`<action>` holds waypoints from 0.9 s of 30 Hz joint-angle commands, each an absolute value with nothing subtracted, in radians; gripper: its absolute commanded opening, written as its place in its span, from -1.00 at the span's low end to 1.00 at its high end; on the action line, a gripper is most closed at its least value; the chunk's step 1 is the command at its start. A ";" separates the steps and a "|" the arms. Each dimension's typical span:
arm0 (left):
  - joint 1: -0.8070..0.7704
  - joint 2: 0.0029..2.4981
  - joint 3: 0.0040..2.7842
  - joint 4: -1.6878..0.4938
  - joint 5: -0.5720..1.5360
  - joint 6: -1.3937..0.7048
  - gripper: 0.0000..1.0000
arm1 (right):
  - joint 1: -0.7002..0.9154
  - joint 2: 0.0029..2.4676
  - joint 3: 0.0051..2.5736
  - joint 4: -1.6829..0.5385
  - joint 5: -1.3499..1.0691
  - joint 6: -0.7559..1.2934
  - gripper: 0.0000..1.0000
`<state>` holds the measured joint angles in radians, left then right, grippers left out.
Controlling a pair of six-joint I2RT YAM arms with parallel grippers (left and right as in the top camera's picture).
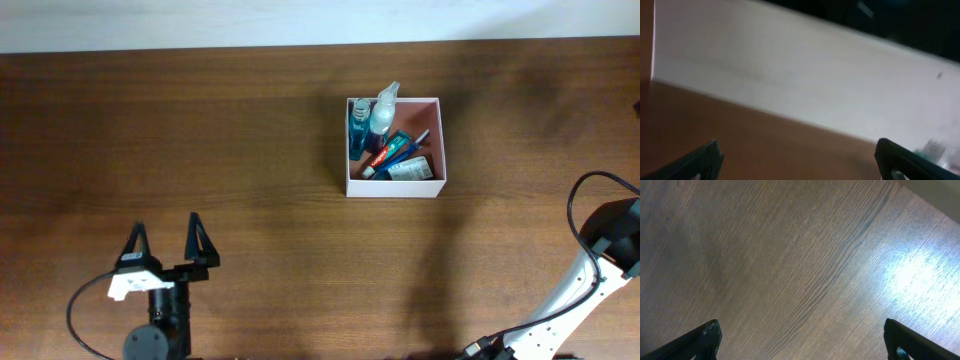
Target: Pack container
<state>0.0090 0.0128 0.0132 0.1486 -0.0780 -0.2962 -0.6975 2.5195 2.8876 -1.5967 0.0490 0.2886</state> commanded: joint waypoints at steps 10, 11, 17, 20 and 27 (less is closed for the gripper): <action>0.017 0.005 0.009 0.024 0.020 -0.177 0.99 | -0.694 2.513 2.896 -1.596 0.061 0.297 0.97; 0.017 0.005 0.009 0.008 0.024 -0.178 0.99 | -0.694 2.513 2.896 -1.596 0.061 0.297 0.98; 0.017 0.005 0.009 -0.057 0.038 -0.178 0.99 | -0.694 2.513 2.896 -1.596 0.061 0.297 0.98; 0.017 0.005 0.009 -0.079 0.038 -0.178 0.99 | -0.694 2.513 2.896 -1.596 0.061 0.297 0.98; 0.017 0.005 0.009 -0.079 0.038 -0.178 0.99 | -0.694 2.513 2.896 -1.596 0.061 0.297 0.98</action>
